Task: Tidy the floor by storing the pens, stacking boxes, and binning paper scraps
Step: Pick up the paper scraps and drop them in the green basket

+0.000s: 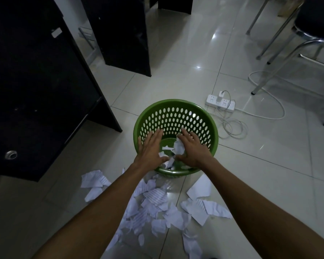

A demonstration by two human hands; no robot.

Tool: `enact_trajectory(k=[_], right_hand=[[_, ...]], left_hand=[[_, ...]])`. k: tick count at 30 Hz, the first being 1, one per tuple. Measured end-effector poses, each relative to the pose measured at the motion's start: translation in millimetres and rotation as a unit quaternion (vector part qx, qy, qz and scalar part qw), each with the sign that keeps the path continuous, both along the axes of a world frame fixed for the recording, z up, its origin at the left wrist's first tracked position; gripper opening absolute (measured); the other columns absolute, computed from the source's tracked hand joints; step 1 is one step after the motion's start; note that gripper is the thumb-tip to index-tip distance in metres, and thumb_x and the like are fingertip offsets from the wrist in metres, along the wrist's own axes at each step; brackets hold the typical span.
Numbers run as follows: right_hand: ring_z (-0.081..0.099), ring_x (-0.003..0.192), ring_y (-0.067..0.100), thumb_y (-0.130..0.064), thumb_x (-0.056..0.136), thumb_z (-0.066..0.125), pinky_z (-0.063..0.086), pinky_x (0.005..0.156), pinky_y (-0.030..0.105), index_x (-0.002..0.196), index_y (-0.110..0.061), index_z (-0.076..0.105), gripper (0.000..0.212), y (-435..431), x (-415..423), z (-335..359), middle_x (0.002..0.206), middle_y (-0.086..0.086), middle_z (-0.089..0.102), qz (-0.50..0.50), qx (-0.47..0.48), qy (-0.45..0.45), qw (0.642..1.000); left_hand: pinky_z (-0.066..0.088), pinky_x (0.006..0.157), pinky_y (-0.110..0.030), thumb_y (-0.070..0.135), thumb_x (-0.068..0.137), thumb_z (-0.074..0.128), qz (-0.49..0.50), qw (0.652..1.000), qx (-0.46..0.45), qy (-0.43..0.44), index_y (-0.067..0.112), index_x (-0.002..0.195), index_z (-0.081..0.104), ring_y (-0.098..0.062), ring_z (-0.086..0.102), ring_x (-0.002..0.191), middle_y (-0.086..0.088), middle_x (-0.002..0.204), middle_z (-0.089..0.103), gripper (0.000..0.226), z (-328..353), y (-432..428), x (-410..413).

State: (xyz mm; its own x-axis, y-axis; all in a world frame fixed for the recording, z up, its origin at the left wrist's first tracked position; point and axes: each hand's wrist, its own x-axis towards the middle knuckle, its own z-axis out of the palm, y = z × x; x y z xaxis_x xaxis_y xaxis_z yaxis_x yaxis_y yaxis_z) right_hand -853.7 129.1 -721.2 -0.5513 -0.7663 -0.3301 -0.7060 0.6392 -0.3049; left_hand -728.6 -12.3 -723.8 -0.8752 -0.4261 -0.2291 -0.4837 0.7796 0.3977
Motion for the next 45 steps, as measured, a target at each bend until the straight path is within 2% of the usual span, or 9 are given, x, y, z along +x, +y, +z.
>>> enact_trajectory(k=[6, 13, 20, 24, 27, 32, 37, 40, 45], right_hand=[[0.003, 0.148, 0.025, -0.054, 0.085, 0.060, 0.018, 0.116, 0.055, 0.151, -0.024, 0.015, 0.086, 7, -3, -3, 0.162, -0.004, -0.005, 0.010, 0.013, 0.018, 1.000], [0.019, 0.145, 0.027, -0.052, 0.088, 0.056, 0.027, 0.115, 0.050, 0.150, -0.020, 0.021, 0.078, 10, 0, 2, 0.162, 0.002, 0.005, 0.013, 0.007, 0.028, 1.000], [0.038, 0.135, 0.030, -0.048, 0.092, 0.053, 0.032, 0.112, 0.045, 0.139, -0.012, 0.042, 0.061, 16, 32, 18, 0.153, 0.010, 0.032, 0.019, -0.076, 0.080, 0.994], [0.037, 0.135, 0.029, -0.044, 0.093, 0.052, 0.028, 0.113, 0.042, 0.136, -0.011, 0.047, 0.054, 17, 64, 29, 0.150, 0.012, 0.037, 0.044, -0.124, 0.106, 0.986], [0.038, 0.133, 0.029, -0.039, 0.094, 0.053, 0.028, 0.111, 0.041, 0.131, -0.011, 0.052, 0.046, 27, 95, 31, 0.148, 0.012, 0.040, 0.065, -0.154, 0.133, 0.977], [0.040, 0.132, 0.030, -0.035, 0.093, 0.052, 0.033, 0.109, 0.045, 0.134, -0.007, 0.048, 0.049, 62, 158, 14, 0.144, 0.014, 0.044, 0.068, -0.184, 0.144, 0.970], [0.042, 0.128, 0.031, -0.037, 0.094, 0.053, 0.036, 0.105, 0.039, 0.133, -0.006, 0.048, 0.050, 112, 226, -28, 0.143, 0.014, 0.044, 0.089, -0.132, 0.098, 0.982], [0.034, 0.137, 0.028, -0.040, 0.095, 0.052, 0.029, 0.111, 0.037, 0.138, -0.009, 0.043, 0.054, 145, 264, -57, 0.152, 0.012, 0.034, 0.100, -0.089, 0.057, 0.989], [0.028, 0.140, 0.027, -0.039, 0.093, 0.055, 0.029, 0.110, 0.038, 0.145, -0.012, 0.033, 0.062, 199, 314, -103, 0.156, 0.010, 0.024, 0.090, -0.028, 0.001, 0.996]], left_hand=[[-0.003, 0.117, -0.050, 0.042, 0.083, 0.066, 0.010, 1.000, 0.006, 0.020, 0.021, 0.152, 0.006, -0.019, 0.000, 0.148, 0.002, 0.161, 0.002, 0.094, -6, 0, 2], [0.002, 0.119, -0.049, 0.032, 0.087, 0.064, 0.014, 0.998, 0.020, 0.057, 0.018, 0.150, 0.019, -0.021, 0.008, 0.147, -0.003, 0.159, 0.014, 0.079, -7, -2, 9], [0.013, 0.117, -0.045, 0.031, 0.092, 0.056, 0.020, 0.992, -0.012, 0.121, 0.012, 0.145, 0.031, -0.022, 0.019, 0.144, -0.006, 0.156, 0.025, 0.062, 1, 6, 42], [0.014, 0.117, -0.051, 0.027, 0.091, 0.057, 0.037, 0.989, -0.007, 0.144, 0.010, 0.145, 0.031, -0.024, 0.019, 0.145, -0.009, 0.155, 0.026, 0.062, 1, 13, 75], [0.016, 0.116, -0.050, 0.025, 0.091, 0.057, 0.048, 0.985, -0.021, 0.162, 0.008, 0.146, 0.029, -0.027, 0.020, 0.144, -0.011, 0.156, 0.024, 0.064, -10, 21, 110], [0.015, 0.117, -0.048, 0.023, 0.093, 0.055, 0.071, 0.988, -0.005, 0.139, 0.008, 0.145, 0.031, -0.027, 0.022, 0.144, -0.012, 0.156, 0.024, 0.060, -47, 51, 183], [0.019, 0.118, -0.039, 0.017, 0.090, 0.061, 0.065, 0.990, 0.039, 0.116, -0.001, 0.143, 0.034, -0.029, 0.028, 0.142, -0.018, 0.152, 0.029, 0.062, -83, 110, 278], [0.017, 0.117, -0.031, 0.024, 0.091, 0.061, 0.081, 0.992, 0.077, 0.062, 0.004, 0.147, 0.025, -0.024, 0.023, 0.144, -0.013, 0.156, 0.021, 0.070, -108, 148, 334], [0.026, 0.115, -0.036, 0.032, 0.081, 0.072, 0.065, 0.989, 0.111, -0.073, 0.016, 0.151, 0.017, -0.022, 0.018, 0.145, -0.003, 0.160, 0.009, 0.090, -151, 198, 404]])
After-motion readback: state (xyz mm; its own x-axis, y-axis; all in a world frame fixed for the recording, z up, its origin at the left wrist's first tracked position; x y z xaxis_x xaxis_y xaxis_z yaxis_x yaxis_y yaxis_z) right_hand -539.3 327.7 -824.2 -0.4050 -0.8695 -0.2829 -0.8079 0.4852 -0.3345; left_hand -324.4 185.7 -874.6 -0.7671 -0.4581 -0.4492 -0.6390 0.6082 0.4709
